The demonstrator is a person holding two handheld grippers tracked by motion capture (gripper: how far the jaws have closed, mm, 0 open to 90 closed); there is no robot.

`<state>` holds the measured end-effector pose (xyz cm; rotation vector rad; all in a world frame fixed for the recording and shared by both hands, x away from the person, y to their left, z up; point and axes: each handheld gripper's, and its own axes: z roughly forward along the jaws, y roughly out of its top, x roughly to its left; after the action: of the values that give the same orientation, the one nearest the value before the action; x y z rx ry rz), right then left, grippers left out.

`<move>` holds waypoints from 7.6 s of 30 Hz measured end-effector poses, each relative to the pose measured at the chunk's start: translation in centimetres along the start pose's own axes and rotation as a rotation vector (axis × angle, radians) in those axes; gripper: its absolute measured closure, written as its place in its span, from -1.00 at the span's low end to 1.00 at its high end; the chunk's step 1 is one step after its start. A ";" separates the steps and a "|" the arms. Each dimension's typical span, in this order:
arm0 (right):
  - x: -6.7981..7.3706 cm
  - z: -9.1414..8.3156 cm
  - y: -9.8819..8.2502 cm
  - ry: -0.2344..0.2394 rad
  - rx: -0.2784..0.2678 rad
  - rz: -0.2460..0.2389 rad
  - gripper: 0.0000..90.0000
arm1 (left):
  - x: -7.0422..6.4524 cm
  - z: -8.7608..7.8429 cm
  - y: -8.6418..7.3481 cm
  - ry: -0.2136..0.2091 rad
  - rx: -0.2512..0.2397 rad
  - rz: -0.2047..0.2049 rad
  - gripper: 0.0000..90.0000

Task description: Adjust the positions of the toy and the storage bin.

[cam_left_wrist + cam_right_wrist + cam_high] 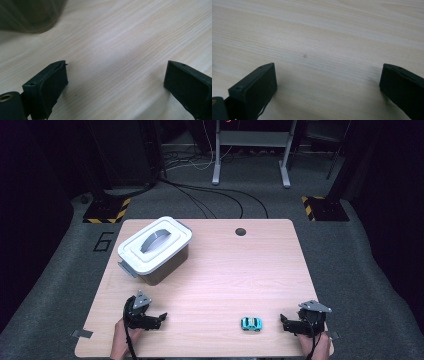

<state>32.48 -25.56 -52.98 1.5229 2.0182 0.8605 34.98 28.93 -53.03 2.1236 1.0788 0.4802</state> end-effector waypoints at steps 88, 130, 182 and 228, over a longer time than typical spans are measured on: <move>10.5 -0.2 2.2 0.383 -0.001 -0.321 -0.13 | -0.1 0.2 0.1 0.010 -0.002 -0.010 -0.89; 7.5 -2.1 2.5 0.209 -0.106 -0.218 0.17 | -0.1 0.1 0.1 0.013 -0.001 -0.005 -0.89; 1.2 -0.2 0.0 0.076 -0.051 -0.077 -1.00 | -1.2 -1.3 0.7 0.027 -0.011 -0.022 -0.74; 1.4 0.3 0.2 0.088 0.002 -0.085 -1.00 | 7.8 -6.9 15.3 0.035 -0.186 -0.038 -1.00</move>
<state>32.45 -24.15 -52.99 1.4120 2.1305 0.9062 43.89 31.91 -37.07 1.9352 1.0497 0.5793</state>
